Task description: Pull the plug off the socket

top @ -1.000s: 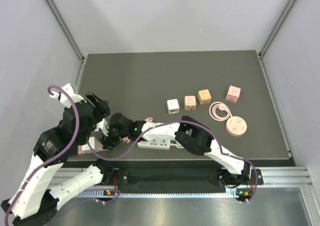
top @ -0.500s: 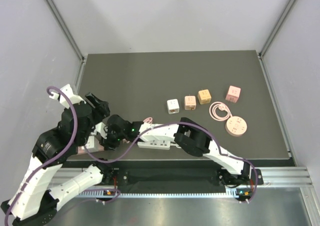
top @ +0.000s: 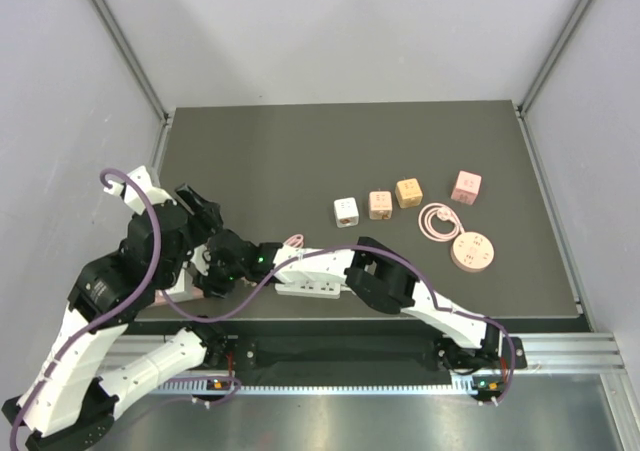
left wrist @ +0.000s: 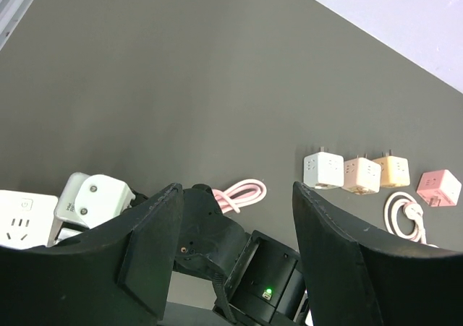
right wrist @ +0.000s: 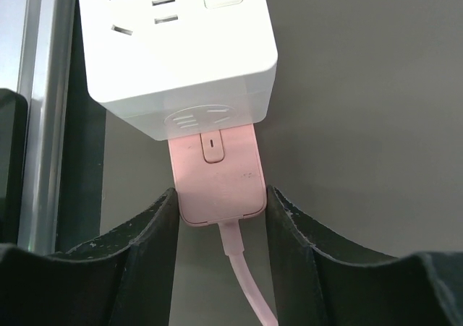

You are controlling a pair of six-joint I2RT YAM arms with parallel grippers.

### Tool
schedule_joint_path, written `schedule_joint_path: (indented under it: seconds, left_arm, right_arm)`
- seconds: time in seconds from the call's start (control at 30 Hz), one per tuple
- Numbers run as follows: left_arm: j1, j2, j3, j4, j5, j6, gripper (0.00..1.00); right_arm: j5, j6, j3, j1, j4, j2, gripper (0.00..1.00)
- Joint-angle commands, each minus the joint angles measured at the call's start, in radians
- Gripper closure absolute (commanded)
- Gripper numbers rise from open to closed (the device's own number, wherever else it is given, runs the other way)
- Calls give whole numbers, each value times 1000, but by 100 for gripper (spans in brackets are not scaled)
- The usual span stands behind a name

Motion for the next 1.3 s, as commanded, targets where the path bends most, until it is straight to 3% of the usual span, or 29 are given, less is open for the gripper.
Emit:
schedule_joint_path:
  seconds: [0.0, 0.2, 0.33, 0.47, 0.7, 1.03, 1.13, 1.17, 1.23, 1.27]
  left_arm:
    - [5, -6, -14, 18, -1, 14, 33]
    - [5, 6, -33, 15, -32, 28, 33]
    - [5, 32, -80, -35, -154, 1, 30]
    - [5, 66, -97, -35, -121, -33, 30]
    - [5, 146, -22, -57, -98, -39, 28]
    - [6, 212, 88, -112, -178, -23, 27]
    - [11, 229, 76, -95, -184, -13, 25]
    - [21, 239, 68, -83, -176, -9, 24]
    - [41, 250, 56, -56, -145, 19, 22]
    - [72, 262, 44, -23, -126, 31, 20]
  right_arm:
    - [250, 24, -32, -56, 33, 37, 97]
    - [315, 40, -107, -92, 66, -16, 98]
    - [329, 31, -118, -102, 58, -19, 97]
    - [353, 3, -156, -102, 64, -39, 97]
    - [376, -29, -232, -135, 82, -99, 97]
    - [321, -88, -422, -150, 162, -234, 92]
    - [292, -91, -459, -148, 185, -263, 84]
    - [292, -91, -462, -151, 188, -269, 69]
    - [272, -76, -474, -170, 196, -292, 50]
    - [197, -62, -495, -185, 223, -306, 34]
